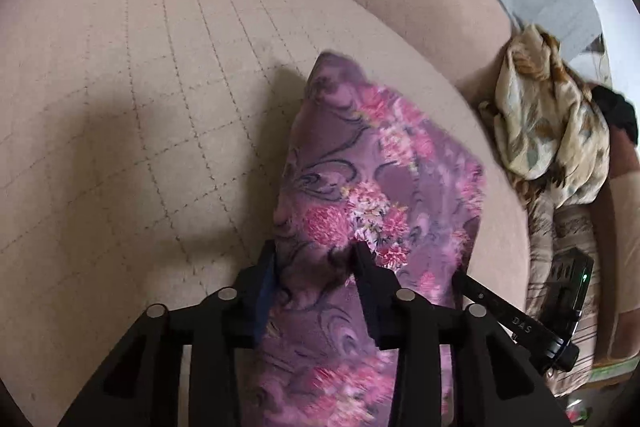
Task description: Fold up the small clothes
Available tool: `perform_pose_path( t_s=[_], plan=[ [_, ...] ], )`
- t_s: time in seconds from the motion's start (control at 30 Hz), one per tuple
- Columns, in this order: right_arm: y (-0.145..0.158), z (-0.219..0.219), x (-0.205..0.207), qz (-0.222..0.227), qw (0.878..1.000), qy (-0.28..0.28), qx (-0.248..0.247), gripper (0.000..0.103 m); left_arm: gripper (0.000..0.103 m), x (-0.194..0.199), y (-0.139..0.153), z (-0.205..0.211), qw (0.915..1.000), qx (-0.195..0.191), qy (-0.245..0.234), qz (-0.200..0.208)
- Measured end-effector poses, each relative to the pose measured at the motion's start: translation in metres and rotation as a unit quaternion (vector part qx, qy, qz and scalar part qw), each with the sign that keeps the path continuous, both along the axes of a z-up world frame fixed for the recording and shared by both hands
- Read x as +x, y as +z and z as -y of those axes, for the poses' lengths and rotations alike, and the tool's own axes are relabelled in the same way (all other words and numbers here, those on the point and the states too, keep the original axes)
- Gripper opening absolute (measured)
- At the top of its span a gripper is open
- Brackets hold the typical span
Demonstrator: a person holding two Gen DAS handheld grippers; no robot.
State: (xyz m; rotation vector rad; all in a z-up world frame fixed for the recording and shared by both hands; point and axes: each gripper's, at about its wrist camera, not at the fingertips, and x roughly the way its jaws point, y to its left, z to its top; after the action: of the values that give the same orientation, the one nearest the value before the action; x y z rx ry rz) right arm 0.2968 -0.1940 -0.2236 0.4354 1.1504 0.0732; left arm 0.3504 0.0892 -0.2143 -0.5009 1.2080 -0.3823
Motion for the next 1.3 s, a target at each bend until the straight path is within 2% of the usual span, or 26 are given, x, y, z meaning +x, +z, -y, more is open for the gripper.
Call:
perform_pose_path(
  t_s=[0.03, 0.1, 0.17, 0.23, 0.3, 0.37, 0.43, 0.47, 0.5, 0.53, 0.57, 0.6, 0.63, 0.67, 0.73, 0.8, 0.87, 0.93, 0.97, 1.03, 1.07, 1.17, 1.2, 1.23, 1.3],
  plan=[
    [0.009, 0.002, 0.000, 0.016, 1.000, 0.002, 0.012, 0.032, 0.063, -0.001, 0.010, -0.002, 0.9999, -0.010, 0.000, 0.006],
    [0.030, 0.010, 0.002, 0.046, 0.998, -0.009, 0.041, 0.063, 0.074, 0.000, 0.028, -0.003, 0.9996, -0.013, 0.004, 0.023],
    [0.045, 0.015, 0.012, 0.066, 0.995, -0.019, 0.069, 0.069, 0.076, 0.009, 0.047, 0.000, 0.9992, 0.009, 0.006, 0.039],
    [0.051, 0.013, 0.038, 0.062, 0.996, -0.009, 0.067, 0.070, 0.080, 0.029, 0.056, 0.005, 0.9988, 0.027, 0.003, 0.039],
    [0.045, 0.011, 0.064, 0.054, 0.997, 0.007, 0.049, 0.070, 0.080, 0.053, 0.050, 0.004, 0.9991, 0.007, -0.006, 0.041],
    [0.030, 0.017, 0.079, 0.046, 0.997, 0.003, 0.055, 0.070, 0.080, 0.071, 0.027, 0.000, 0.9995, -0.022, 0.001, 0.024],
    [0.012, 0.025, 0.084, 0.049, 0.994, 0.007, 0.094, 0.070, 0.079, 0.072, 0.004, -0.005, 0.9983, -0.058, 0.003, 0.011],
    [0.000, 0.028, 0.084, 0.051, 0.993, 0.006, 0.105, 0.070, 0.078, 0.076, -0.013, -0.008, 0.9977, -0.062, 0.018, -0.021],
    [-0.008, 0.028, 0.086, 0.036, 0.994, 0.007, 0.101, 0.069, 0.074, 0.078, -0.020, -0.009, 0.9967, -0.071, 0.018, -0.035],
    [-0.017, 0.028, 0.090, 0.018, 0.995, 0.011, 0.096, 0.066, 0.069, 0.083, -0.026, -0.011, 0.9941, -0.096, 0.013, -0.048],
    [-0.020, 0.030, 0.091, 0.021, 0.995, 0.016, 0.096, 0.054, 0.067, 0.090, -0.032, -0.012, 0.9901, -0.124, 0.017, -0.064],
    [-0.018, 0.032, 0.094, 0.024, 0.994, 0.021, 0.103, 0.040, 0.063, 0.091, -0.034, -0.014, 0.9883, -0.136, 0.020, -0.067],
    [-0.019, 0.032, 0.099, 0.026, 0.992, 0.023, 0.120, 0.034, 0.060, 0.092, -0.035, -0.015, 0.9878, -0.140, 0.022, -0.065],
    [-0.020, 0.031, 0.101, 0.025, 0.991, 0.022, 0.128, 0.027, 0.058, 0.092, -0.035, -0.014, 0.9898, -0.129, 0.020, -0.057],
    [-0.021, 0.029, 0.101, 0.025, 0.992, 0.025, 0.119, 0.022, 0.045, 0.089, -0.032, -0.011, 0.9917, -0.120, 0.016, -0.044],
    [-0.014, 0.030, 0.098, 0.035, 0.990, 0.019, 0.137, 0.017, 0.041, 0.084, -0.021, -0.009, 0.9921, -0.122, 0.013, -0.022],
    [-0.001, 0.034, 0.092, 0.060, 0.989, 0.026, 0.131, 0.016, 0.041, 0.085, -0.020, -0.009, 0.9912, -0.132, 0.010, -0.006],
    [-0.017, 0.032, 0.100, 0.032, 0.995, 0.025, 0.096, 0.015, 0.041, 0.092, -0.035, -0.008, 0.9923, -0.121, 0.010, -0.025],
    [-0.026, 0.032, 0.103, 0.022, 0.995, 0.023, 0.099, 0.016, 0.043, 0.093, -0.041, -0.008, 0.9929, -0.115, 0.015, -0.029],
    [-0.025, 0.030, 0.103, 0.029, 0.994, 0.020, 0.108, 0.017, 0.045, 0.091, -0.035, -0.008, 0.9931, -0.114, 0.016, -0.026],
    [-0.017, 0.028, 0.103, 0.037, 0.993, 0.025, 0.107, 0.018, 0.046, 0.090, -0.028, -0.005, 0.9947, -0.100, 0.008, -0.020],
    [-0.007, 0.032, 0.099, 0.048, 0.992, 0.021, 0.112, 0.027, 0.050, 0.088, -0.019, 0.000, 0.9973, -0.073, 0.010, -0.006],
    [-0.005, 0.034, 0.097, 0.051, 0.993, 0.016, 0.109, 0.037, 0.050, 0.088, -0.018, 0.001, 0.9975, -0.070, 0.008, -0.003],
    [-0.001, 0.036, 0.096, 0.059, 0.993, 0.012, 0.104, 0.041, 0.050, 0.088, -0.018, 0.001, 0.9976, -0.069, 0.008, -0.001],
    [0.005, 0.036, 0.099, 0.075, 0.992, 0.010, 0.102, 0.044, 0.051, 0.088, -0.016, 0.000, 0.9975, -0.069, 0.013, 0.006]
  ],
)
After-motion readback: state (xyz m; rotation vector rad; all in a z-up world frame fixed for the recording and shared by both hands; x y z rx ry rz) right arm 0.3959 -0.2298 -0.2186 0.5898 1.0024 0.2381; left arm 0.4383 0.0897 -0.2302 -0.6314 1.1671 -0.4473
